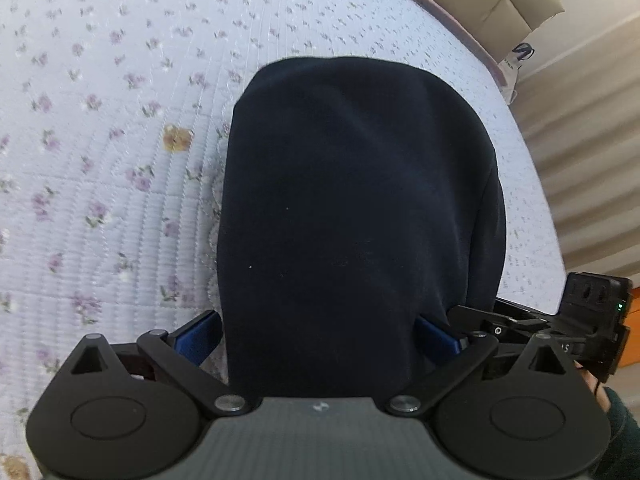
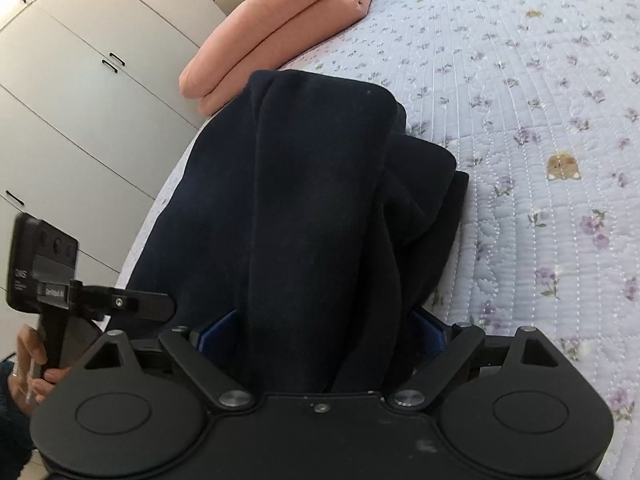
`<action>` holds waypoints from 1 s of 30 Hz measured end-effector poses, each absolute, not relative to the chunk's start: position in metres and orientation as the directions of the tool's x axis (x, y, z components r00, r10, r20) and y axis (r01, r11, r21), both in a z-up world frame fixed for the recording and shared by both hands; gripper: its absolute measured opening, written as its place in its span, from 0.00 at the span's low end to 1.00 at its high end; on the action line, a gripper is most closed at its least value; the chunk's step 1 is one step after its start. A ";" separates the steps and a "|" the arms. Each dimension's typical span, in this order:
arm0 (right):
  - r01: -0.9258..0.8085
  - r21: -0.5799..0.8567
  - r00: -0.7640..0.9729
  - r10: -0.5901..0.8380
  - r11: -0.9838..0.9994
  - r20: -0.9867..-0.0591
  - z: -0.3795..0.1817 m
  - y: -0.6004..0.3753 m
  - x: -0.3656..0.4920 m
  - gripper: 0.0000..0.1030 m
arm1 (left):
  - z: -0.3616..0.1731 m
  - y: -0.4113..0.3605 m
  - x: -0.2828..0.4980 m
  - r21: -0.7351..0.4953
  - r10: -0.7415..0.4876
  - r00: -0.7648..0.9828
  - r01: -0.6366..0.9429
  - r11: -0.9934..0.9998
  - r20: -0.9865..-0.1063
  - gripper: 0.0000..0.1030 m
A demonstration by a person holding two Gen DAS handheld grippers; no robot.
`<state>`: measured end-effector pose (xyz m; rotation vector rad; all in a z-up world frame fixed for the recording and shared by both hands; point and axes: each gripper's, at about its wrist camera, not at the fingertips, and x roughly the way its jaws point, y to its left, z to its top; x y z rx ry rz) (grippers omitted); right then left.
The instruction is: Fold large clothes
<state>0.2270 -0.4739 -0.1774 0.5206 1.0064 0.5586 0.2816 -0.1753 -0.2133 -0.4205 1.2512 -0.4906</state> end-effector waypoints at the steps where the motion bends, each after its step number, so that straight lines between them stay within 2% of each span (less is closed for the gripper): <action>1: -0.189 0.648 0.413 0.659 0.738 -0.629 -0.178 -0.476 0.228 1.00 | -0.216 -0.176 0.283 -0.559 -0.573 0.234 0.131 0.819 -0.785 1.00; 4: -0.213 0.637 0.372 0.664 0.741 -0.648 -0.177 -0.475 0.234 1.00 | -0.219 -0.184 0.284 -0.532 -0.566 0.250 0.193 0.824 -0.786 1.00; 6: -0.234 0.622 0.367 0.661 0.747 -0.655 -0.175 -0.467 0.237 0.96 | -0.215 -0.198 0.281 -0.485 -0.542 0.277 0.251 0.838 -0.793 0.91; 8: -0.191 0.653 0.403 0.665 0.733 -0.628 -0.171 -0.463 0.231 0.54 | -0.205 -0.206 0.279 -0.445 -0.514 0.300 0.272 0.853 -0.803 0.79; 11: -0.160 0.682 0.420 0.675 0.713 -0.606 -0.159 -0.465 0.223 0.51 | -0.191 -0.201 0.277 -0.468 -0.539 0.287 0.282 0.838 -0.792 0.67; 14: -0.134 0.734 0.427 0.707 0.666 -0.563 -0.139 -0.469 0.216 0.50 | -0.172 -0.194 0.273 -0.488 -0.556 0.272 0.281 0.826 -0.785 0.63; 21: -0.211 0.724 0.465 0.719 0.657 -0.516 -0.058 -0.460 0.176 0.50 | -0.094 -0.176 0.234 -0.475 -0.566 0.322 0.319 0.820 -0.759 0.64; 24: -0.249 0.708 0.461 0.724 0.661 -0.514 -0.035 -0.450 0.148 0.50 | -0.079 -0.165 0.207 -0.462 -0.566 0.322 0.347 0.816 -0.759 0.67; 27: -0.249 0.705 0.440 0.726 0.664 -0.529 -0.039 -0.438 0.121 0.50 | -0.091 -0.156 0.185 -0.463 -0.557 0.292 0.335 0.821 -0.777 0.71; 30: -0.227 0.668 0.426 0.689 0.708 -0.586 -0.069 -0.421 0.106 0.52 | -0.129 -0.153 0.176 -0.423 -0.496 0.258 0.290 0.858 -0.829 0.78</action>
